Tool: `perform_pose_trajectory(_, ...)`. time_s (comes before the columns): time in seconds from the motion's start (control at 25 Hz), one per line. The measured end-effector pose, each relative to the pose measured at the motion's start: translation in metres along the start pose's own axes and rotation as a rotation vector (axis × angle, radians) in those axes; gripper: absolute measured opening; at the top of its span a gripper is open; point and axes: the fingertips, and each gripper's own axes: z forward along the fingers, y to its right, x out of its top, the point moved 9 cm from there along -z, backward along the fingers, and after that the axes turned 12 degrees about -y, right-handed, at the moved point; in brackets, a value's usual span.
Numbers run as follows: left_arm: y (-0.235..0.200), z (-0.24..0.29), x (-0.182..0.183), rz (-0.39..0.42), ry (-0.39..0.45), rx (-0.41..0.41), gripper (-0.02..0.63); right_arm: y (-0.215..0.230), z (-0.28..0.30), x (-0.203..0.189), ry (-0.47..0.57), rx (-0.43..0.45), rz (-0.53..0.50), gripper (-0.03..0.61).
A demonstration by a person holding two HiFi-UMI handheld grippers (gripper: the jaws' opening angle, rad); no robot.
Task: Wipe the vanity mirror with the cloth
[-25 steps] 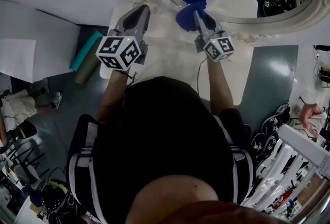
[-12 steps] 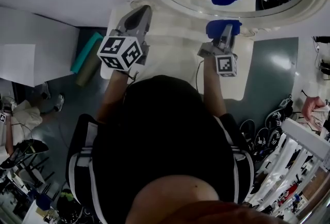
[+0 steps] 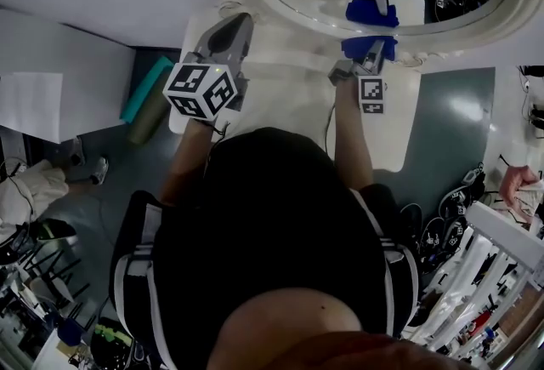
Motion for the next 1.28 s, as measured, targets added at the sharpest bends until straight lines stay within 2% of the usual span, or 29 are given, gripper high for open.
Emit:
perform_pose_trajectory(0.28,-0.001,0.002,0.000,-0.007,-0.004,0.004,0.011,-0.004,0.018,0.001,0.043,0.042,-0.053,0.043)
perform_pose_trajectory(0.72,-0.001,0.004,-0.002,-0.015,-0.008,0.005,0.011,-0.013,0.026,0.003,0.102,0.114,0.040,0.043)
perform_pose_trajectory(1.04,0.009,0.007,0.003,-0.005,0.000,-0.043,0.011,-0.059,0.028,0.032,0.182,0.265,-0.022,0.041)
perform_pose_trajectory(1.28,0.009,0.006,0.001,0.002,0.004,-0.050,0.011,-0.110,0.032,0.078,0.242,0.397,-0.125,0.040)
